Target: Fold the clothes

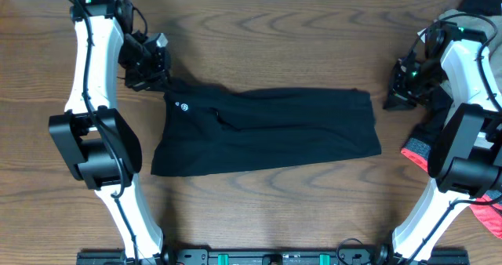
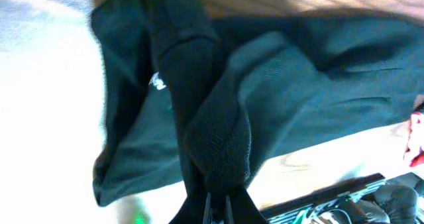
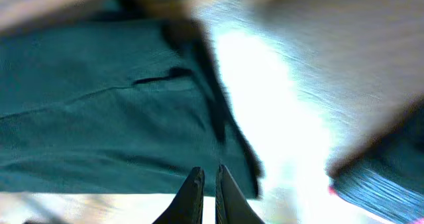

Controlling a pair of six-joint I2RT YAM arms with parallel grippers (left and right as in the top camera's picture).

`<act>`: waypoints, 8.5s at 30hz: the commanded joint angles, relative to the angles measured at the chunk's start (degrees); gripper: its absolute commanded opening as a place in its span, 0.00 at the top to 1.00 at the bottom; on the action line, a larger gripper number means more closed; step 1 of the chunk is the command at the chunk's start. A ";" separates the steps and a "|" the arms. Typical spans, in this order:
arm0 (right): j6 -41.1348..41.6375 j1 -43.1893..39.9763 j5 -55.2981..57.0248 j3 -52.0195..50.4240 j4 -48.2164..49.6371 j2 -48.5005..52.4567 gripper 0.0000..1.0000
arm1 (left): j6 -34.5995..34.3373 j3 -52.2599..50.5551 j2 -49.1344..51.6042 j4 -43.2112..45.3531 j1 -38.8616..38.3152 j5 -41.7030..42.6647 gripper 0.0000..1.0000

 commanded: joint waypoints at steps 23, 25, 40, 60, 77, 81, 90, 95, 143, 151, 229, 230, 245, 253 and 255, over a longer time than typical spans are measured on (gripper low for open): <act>-4.22 4.15 0.48 -0.04 -0.04 0.31 0.93 | 0.37 -2.82 -0.79 -8.04 -0.26 -2.97 0.94; -4.17 5.35 0.46 -0.39 0.79 0.57 0.93 | 0.35 -3.89 -0.79 -7.74 -0.26 -2.95 0.94; -3.04 8.22 0.48 -13.84 13.75 0.90 0.92 | 0.35 -6.91 -0.79 -8.11 -1.95 -2.73 0.94; -2.67 7.15 1.16 -17.66 18.16 0.90 0.92 | -8.35 -14.69 -0.79 -9.20 -6.91 -16.00 0.94; -2.71 6.21 1.18 -17.66 18.18 0.90 0.92 | -1.51 -15.52 -3.28 -9.25 -6.91 6.49 0.94; -2.71 6.23 1.18 -17.66 18.18 0.90 0.91 | -2.97 -15.52 -6.40 -9.22 -6.91 6.32 0.94; -2.71 5.68 1.18 -17.66 18.16 0.90 0.91 | -7.30 -16.06 -11.85 -9.18 -7.04 0.66 0.94; -2.71 5.51 1.18 -17.66 18.08 0.90 0.91 | -7.28 -21.53 -11.91 -8.48 -7.37 0.02 0.94; -2.73 4.98 1.18 -17.66 18.05 0.90 0.92 | -10.12 -37.20 -24.96 25.90 -10.75 -6.19 0.94; -2.69 4.81 4.37 -17.66 18.38 0.90 0.92 | -12.24 -42.73 -22.03 29.53 -10.69 -14.36 0.94; -1.44 11.96 5.22 -16.96 27.80 1.31 0.78 | -14.97 -56.43 -26.69 54.77 -18.53 -5.84 0.48; -1.44 11.89 5.22 -16.96 27.82 1.31 0.78 | -14.93 -56.43 -25.90 53.18 -18.93 -5.99 0.48; -1.44 11.80 5.22 -16.96 26.86 1.31 0.78 | -14.97 -58.53 -20.61 46.53 -19.06 -23.41 0.65; -1.88 11.63 5.90 -16.96 26.27 1.31 0.78 | -17.92 -58.53 -19.67 44.59 -19.06 -34.51 0.67; -1.88 11.45 5.88 -16.96 26.12 1.31 0.77 | -18.03 -58.53 -19.67 44.61 -19.06 -34.40 0.66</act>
